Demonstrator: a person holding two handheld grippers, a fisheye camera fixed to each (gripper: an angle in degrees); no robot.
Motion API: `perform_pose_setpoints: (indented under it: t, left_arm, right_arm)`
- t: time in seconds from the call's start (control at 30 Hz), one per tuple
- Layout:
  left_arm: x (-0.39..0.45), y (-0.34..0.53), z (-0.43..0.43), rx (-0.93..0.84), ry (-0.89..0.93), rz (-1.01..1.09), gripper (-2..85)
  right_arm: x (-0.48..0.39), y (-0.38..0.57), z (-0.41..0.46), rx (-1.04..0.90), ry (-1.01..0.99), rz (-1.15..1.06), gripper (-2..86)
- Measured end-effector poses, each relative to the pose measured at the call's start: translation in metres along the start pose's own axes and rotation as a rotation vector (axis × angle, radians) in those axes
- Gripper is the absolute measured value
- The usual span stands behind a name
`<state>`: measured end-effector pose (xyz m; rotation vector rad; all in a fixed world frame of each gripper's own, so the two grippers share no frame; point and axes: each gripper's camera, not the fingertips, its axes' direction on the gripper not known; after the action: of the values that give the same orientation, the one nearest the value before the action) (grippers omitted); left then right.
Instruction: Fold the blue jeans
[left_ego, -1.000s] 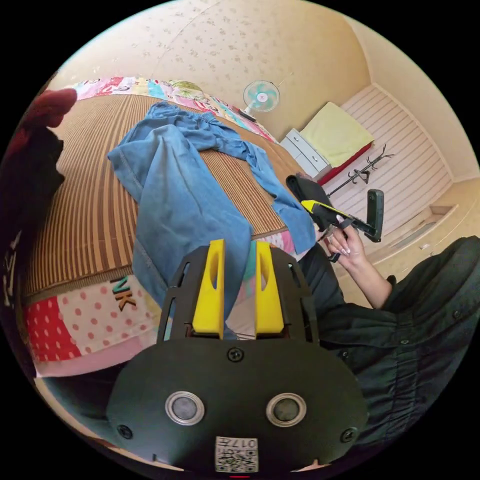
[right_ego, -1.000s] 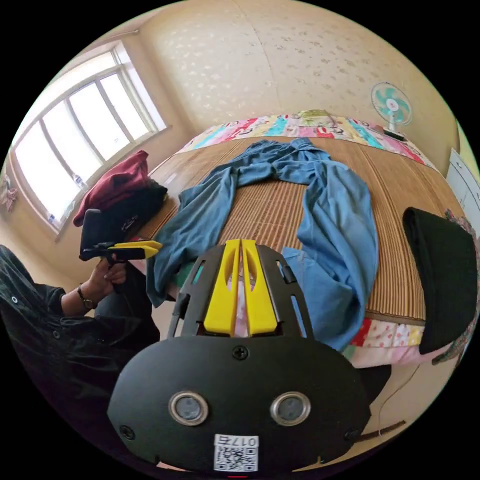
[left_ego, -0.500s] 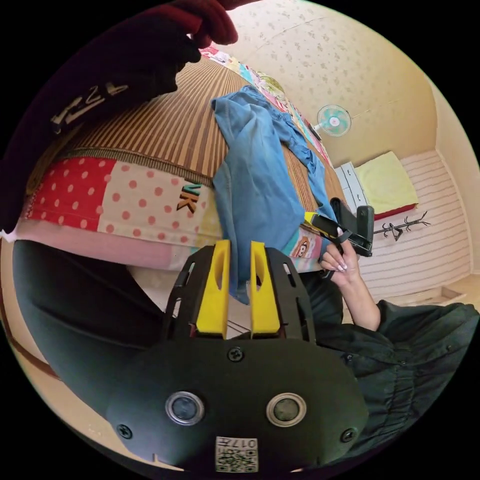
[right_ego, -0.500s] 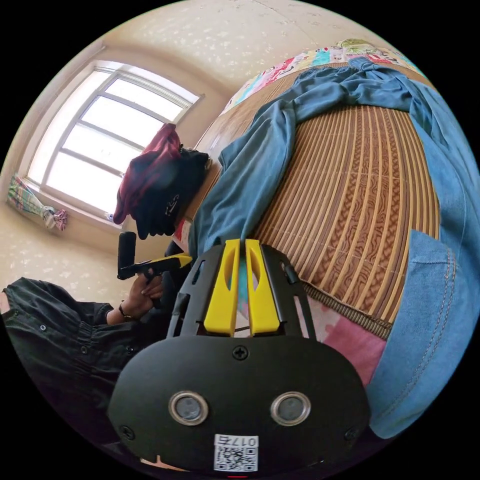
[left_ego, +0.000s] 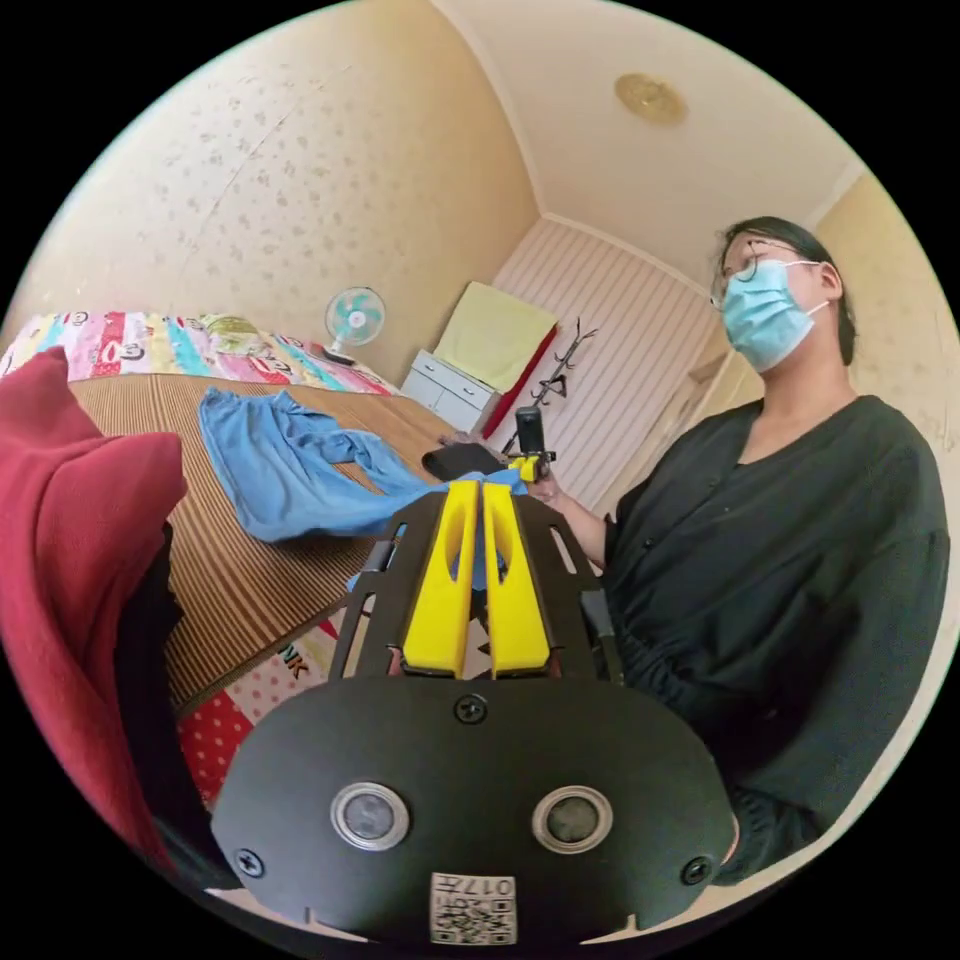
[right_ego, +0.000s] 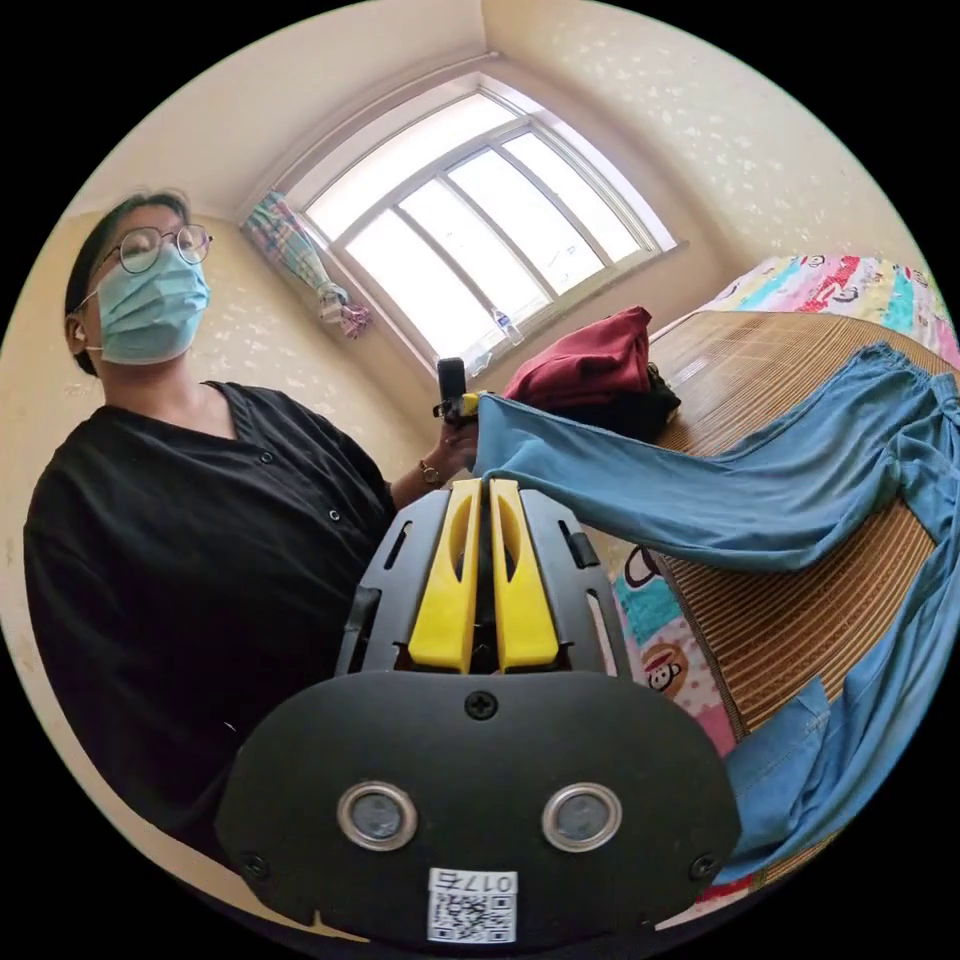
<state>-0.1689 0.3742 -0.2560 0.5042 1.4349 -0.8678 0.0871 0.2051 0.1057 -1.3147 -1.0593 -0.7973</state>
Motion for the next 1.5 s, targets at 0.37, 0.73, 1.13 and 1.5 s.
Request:
perform_pose_setpoints:
  t: [0.37, 0.73, 1.13, 1.5]
  left_arm:
    - [-0.088, 0.077, 0.161, -0.744, -0.129, -0.529, -0.8]
    - [-0.093, 0.088, 0.214, -0.833, -0.142, -0.606, 3.0]
    - [0.011, 0.001, 0.232, -0.368, -0.223, -0.258, -1.0]
    - [0.010, 0.024, 0.227, -0.185, -0.041, -0.271, -1.0]
  right_arm:
    - [0.091, 0.028, 0.150, -0.526, 0.225, 0.497, 1.8]
    - [0.046, -0.016, 0.119, -0.507, 0.666, 0.554, 4.9]
    - [0.065, 0.031, 0.073, -0.390, 1.098, 0.766, 6.2]
    - [-0.073, 0.083, -0.113, 0.296, 0.115, 0.223, 1.5]
